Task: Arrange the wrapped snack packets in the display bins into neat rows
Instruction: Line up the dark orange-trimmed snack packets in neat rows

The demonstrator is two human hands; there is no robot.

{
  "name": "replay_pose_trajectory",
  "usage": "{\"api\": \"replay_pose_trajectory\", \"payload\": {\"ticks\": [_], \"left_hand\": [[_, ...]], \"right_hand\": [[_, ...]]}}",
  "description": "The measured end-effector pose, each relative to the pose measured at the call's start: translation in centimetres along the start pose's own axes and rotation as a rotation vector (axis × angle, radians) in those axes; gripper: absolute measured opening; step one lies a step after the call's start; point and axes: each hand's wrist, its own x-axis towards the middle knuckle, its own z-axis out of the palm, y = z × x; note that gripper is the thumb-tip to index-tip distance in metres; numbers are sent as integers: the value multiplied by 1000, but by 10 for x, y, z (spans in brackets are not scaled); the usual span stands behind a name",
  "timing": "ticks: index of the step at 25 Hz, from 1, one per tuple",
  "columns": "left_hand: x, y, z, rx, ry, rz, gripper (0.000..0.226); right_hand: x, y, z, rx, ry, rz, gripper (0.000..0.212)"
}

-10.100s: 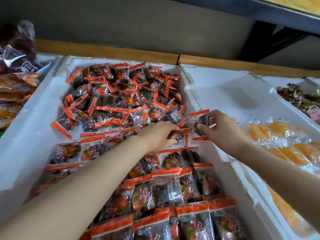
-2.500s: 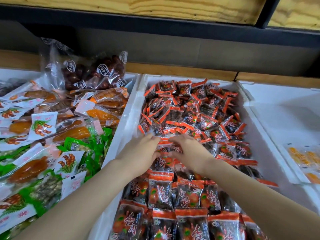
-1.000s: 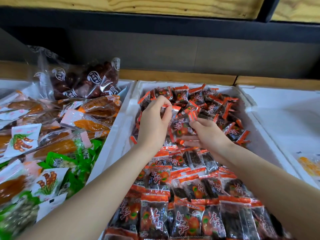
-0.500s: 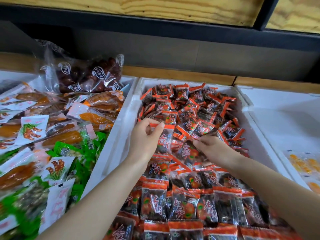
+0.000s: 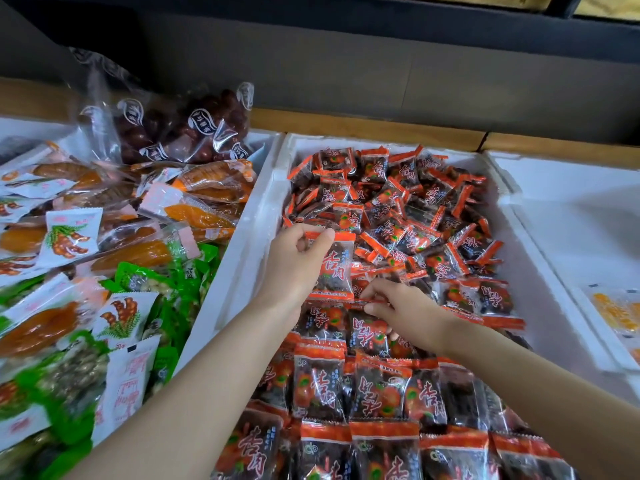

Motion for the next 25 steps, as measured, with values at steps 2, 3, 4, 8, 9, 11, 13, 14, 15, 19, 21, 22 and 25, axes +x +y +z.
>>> {"api": "replay_pose_trajectory", "payload": {"ticks": [2, 3, 4, 8, 9, 11, 13, 14, 15, 19, 21, 22, 25], "left_hand": [[-3, 1, 0, 13, -47, 4, 9], [-4, 1, 1, 41, -71, 13, 10], [-6, 1, 2, 71, -95, 20, 12], [-11, -1, 7, 92, -176, 69, 12], [-13, -2, 8, 95, -191, 91, 13], [-15, -3, 13, 99, -231, 139, 16], [-17, -5, 18, 125, -273, 184, 18], [-19, -6, 21, 136, -291, 213, 18], [-20, -7, 25, 139, -311, 245, 19], [-23, -7, 33, 153, -384, 326, 24], [-20, -8, 30, 233, -436, 322, 22], [-19, -9, 28, 340, -467, 350, 18], [-19, -18, 23, 840, -669, 492, 36]], "right_hand": [[-3, 2, 0, -114, 57, -45, 12], [-5, 2, -1, -187, 108, -59, 18], [-7, 1, -3, -234, 169, -62, 23], [-24, -19, -17, 408, 291, 1, 23], [-29, -24, -21, 549, 249, 8, 23], [-39, -24, -27, 619, 165, 6, 18], [-48, -22, -29, 639, 100, 28, 17], [-51, -20, -30, 656, 70, 43, 19], [-54, -19, -31, 665, 45, 55, 21], [-58, -11, -35, 629, 10, 71, 25], [-54, -2, -42, 597, 114, 100, 13], [-51, 6, -46, 566, 195, 120, 8], [-40, 27, -50, 438, 309, 163, 10]]}}
